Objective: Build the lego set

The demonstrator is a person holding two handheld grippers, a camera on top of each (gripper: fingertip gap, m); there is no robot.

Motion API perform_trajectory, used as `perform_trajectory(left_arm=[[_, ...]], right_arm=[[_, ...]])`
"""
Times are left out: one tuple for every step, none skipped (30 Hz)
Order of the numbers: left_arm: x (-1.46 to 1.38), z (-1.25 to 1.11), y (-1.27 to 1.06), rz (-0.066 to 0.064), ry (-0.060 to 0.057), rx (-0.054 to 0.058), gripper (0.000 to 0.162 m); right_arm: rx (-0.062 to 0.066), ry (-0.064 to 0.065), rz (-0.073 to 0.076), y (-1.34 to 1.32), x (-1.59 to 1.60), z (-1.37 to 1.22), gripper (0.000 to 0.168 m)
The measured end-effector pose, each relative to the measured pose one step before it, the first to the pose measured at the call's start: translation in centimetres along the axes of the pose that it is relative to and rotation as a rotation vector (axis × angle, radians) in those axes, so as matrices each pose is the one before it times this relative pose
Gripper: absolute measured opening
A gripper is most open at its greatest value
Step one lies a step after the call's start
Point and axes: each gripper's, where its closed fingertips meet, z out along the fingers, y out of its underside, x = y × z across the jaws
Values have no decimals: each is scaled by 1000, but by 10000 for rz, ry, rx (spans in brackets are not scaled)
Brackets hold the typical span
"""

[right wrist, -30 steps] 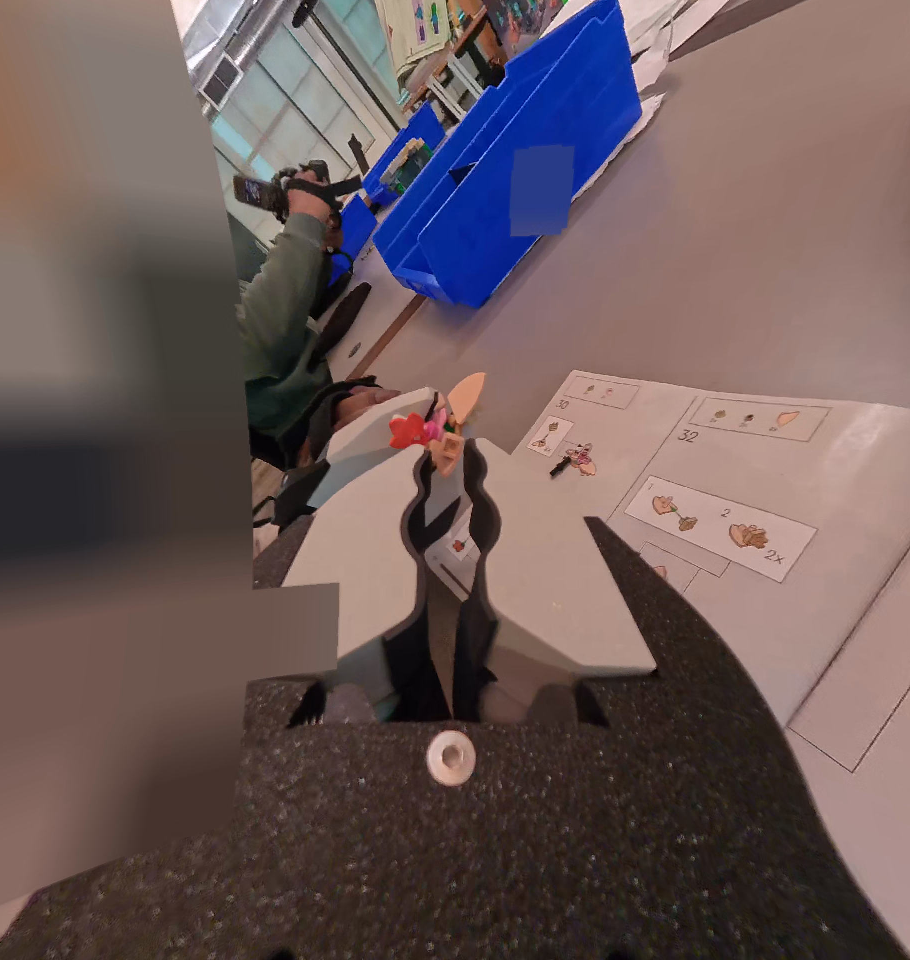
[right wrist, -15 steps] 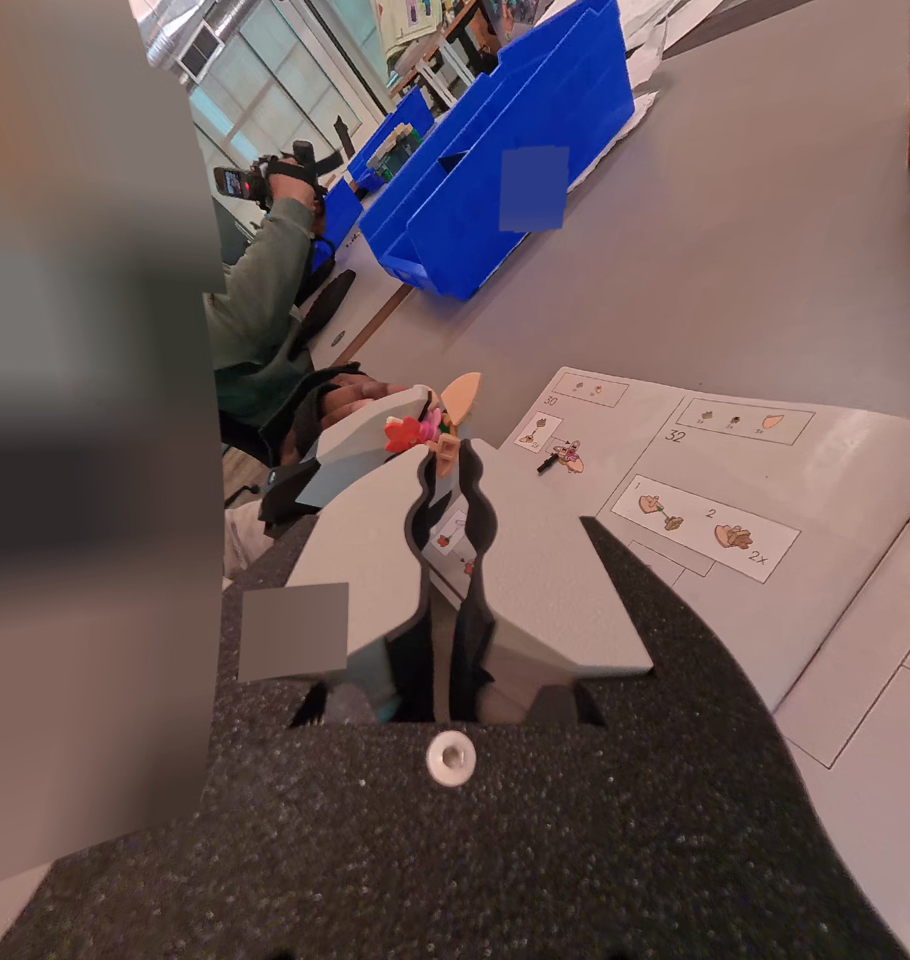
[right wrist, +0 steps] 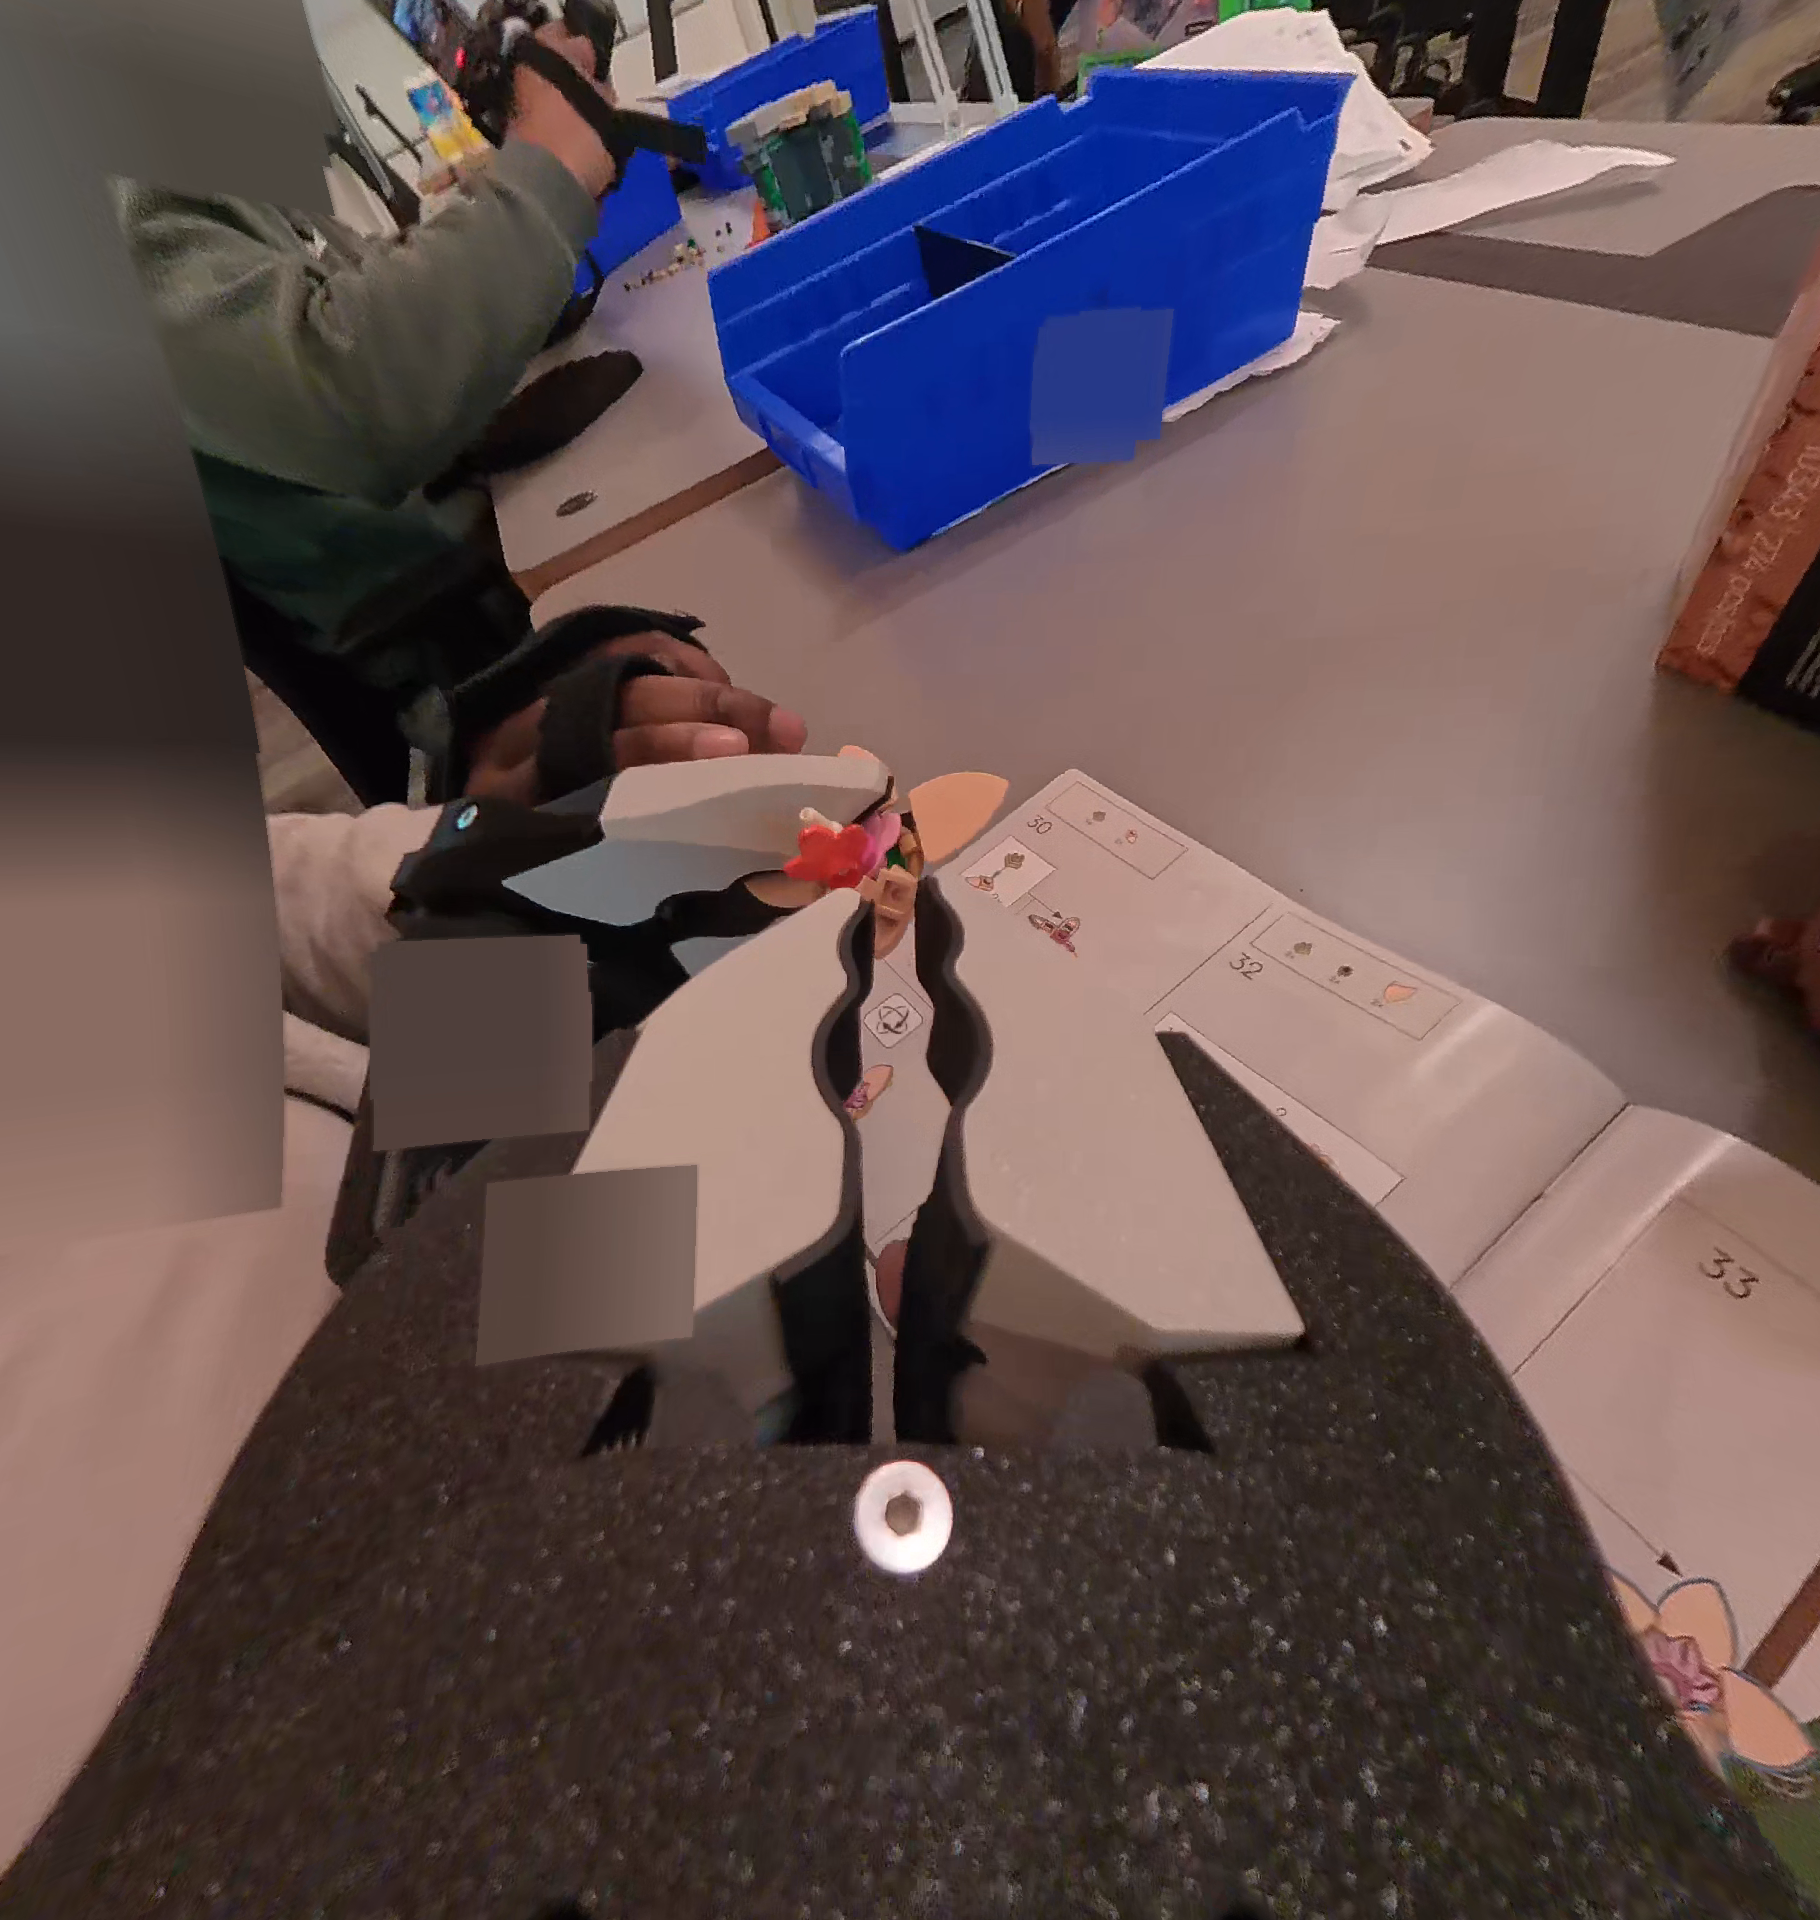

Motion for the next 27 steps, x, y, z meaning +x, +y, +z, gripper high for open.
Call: perform_trajectory(left_arm=[[-54, -34, -63, 6, -19, 43, 10], [-61, -27, -53, -11, -12, 39, 10], [-47, -26, -60, -27, -2, 31, 10], [-70, -10, -53, -12, -16, 27, 10], [-55, -12, -58, -3, -7, 30, 10], [-27, -12, -65, -12, 2, 34, 10], [-25, -20, -71, -13, -2, 43, 10], [-15, -9, -65, -13, 10, 40, 10], [-8, -8, -52, -37, 9, 39, 10], [-31, -12, -55, -50, 2, 36, 10], [-33, -2, -71, -52, 7, 41, 10], [-33, -6, -79, -68, 17, 55, 10], [-7, -2, -89, -88, 26, 62, 11], [12, -12, -86, -111, 30, 64, 11], [17, 7, -62, -144, 40, 65, 11], [42, 1, -67, -192, 60, 75, 11], [39, 1, -70, -232, 85, 77, 11], [52, 4, -62, -231, 93, 75, 11], [72, 3, -64, -215, 101, 73, 11], [83, 4, -47, -203, 104, 52, 11], [121, 6, -26, -169, 100, 44, 11], [113, 7, -19, -169, 103, 51, 11], [120, 0, -14, -210, 111, 51, 10], [103, -6, -16, -211, 114, 54, 10], [107, -7, -23, -230, 107, 57, 10], [121, -15, -25, -275, 120, 58, 10], [132, -10, -15, -244, 120, 52, 10]], right_arm=[[-66, -1, -200, 20, -60, -34, 8], [-76, 18, -204, 22, -43, -44, 7], [-92, 24, -213, 23, -37, -40, 7], [-55, 25, -308, -30, -54, -48, 7], [-103, 36, -208, -55, -145, -113, 7], [-113, 33, -259, 30, -21, -34, 7], [-102, 35, -277, 36, -22, -36, 8], [-111, 13, -201, 34, -20, -26, 8], [-76, 1, -240, 15, -40, -38, 8], [-83, 0, -203, -49, -170, -115, 8], [-80, 1, -258, -12, -34, -40, 8], [-135, 15, -279, 38, -30, -48, 8], [-133, 12, -321, 16, -46, -23, 8], [-152, 16, -336, -30, -143, -170, 8], [-116, -23, -285, -14, -61, -32, 8], [-126, -32, -261, 6, -42, -20, 8], [-125, -41, -228, 5, -44, -25, 8], [-115, -30, -250, -13, -63, -29, 8], [-145, -18, -230, 24, -32, -12, 8], [-135, -18, -159, 19, -35, -36, 8], [-126, -43, -98, 46, 7, 36, 8], [-123, -42, -113, 122, 16, 39, 8], [-87, -45, -53, 1, -85, -154, 8], [-93, -51, -57, 44, -24, 45, 8], [-81, -35, -91, 26, -26, 22, 8], [-89, -33, -106, 39, -44, 18, 8], [-103, -27, -114, 70, -46, -1, 8]])
